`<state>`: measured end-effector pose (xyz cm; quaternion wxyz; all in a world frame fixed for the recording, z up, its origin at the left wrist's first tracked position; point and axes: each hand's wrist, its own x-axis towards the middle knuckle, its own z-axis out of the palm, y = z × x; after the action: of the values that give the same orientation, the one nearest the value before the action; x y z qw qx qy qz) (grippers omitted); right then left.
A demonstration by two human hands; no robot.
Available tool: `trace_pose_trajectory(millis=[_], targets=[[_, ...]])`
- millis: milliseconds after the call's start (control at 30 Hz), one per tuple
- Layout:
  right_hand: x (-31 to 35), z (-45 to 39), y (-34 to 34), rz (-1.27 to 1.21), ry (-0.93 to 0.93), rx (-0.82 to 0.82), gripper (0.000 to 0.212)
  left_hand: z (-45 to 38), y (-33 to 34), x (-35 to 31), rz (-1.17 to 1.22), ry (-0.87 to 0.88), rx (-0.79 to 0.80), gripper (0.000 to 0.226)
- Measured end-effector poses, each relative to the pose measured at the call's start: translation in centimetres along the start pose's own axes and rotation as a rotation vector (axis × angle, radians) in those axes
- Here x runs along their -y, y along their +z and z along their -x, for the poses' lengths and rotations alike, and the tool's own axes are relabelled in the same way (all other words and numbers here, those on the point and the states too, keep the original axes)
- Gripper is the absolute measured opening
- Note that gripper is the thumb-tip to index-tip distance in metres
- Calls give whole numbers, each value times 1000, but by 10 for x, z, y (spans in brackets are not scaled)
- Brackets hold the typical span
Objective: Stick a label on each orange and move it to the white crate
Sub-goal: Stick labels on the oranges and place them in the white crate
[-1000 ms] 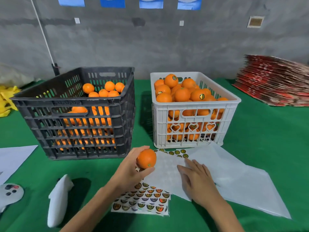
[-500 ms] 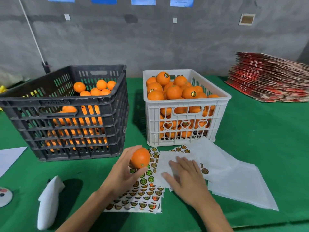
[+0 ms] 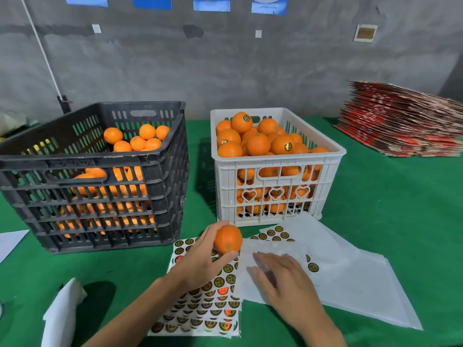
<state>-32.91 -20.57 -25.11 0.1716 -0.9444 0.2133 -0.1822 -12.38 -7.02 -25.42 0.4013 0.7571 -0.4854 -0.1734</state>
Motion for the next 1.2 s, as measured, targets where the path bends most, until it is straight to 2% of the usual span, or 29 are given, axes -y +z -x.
trace_pose_trajectory(millis=[233,467,767,967,1067,1200], targets=[[-1,-1,1,9,69,-102,42,-13,2,-4,23,-5,51,70],[-4,0,0,4,83,-152,29,-14,5,-7,-106,119,131,72],[-5,-1,-2,58,105,-179,17,-14,3,-15,-189,146,166,67],[-8,0,-2,93,115,-176,16,20,-23,-7,-314,201,184,65],[-7,0,0,132,155,-194,14,36,-36,-1,-338,182,159,65],[-9,1,-1,201,231,-161,21,48,-50,2,-354,151,126,66]])
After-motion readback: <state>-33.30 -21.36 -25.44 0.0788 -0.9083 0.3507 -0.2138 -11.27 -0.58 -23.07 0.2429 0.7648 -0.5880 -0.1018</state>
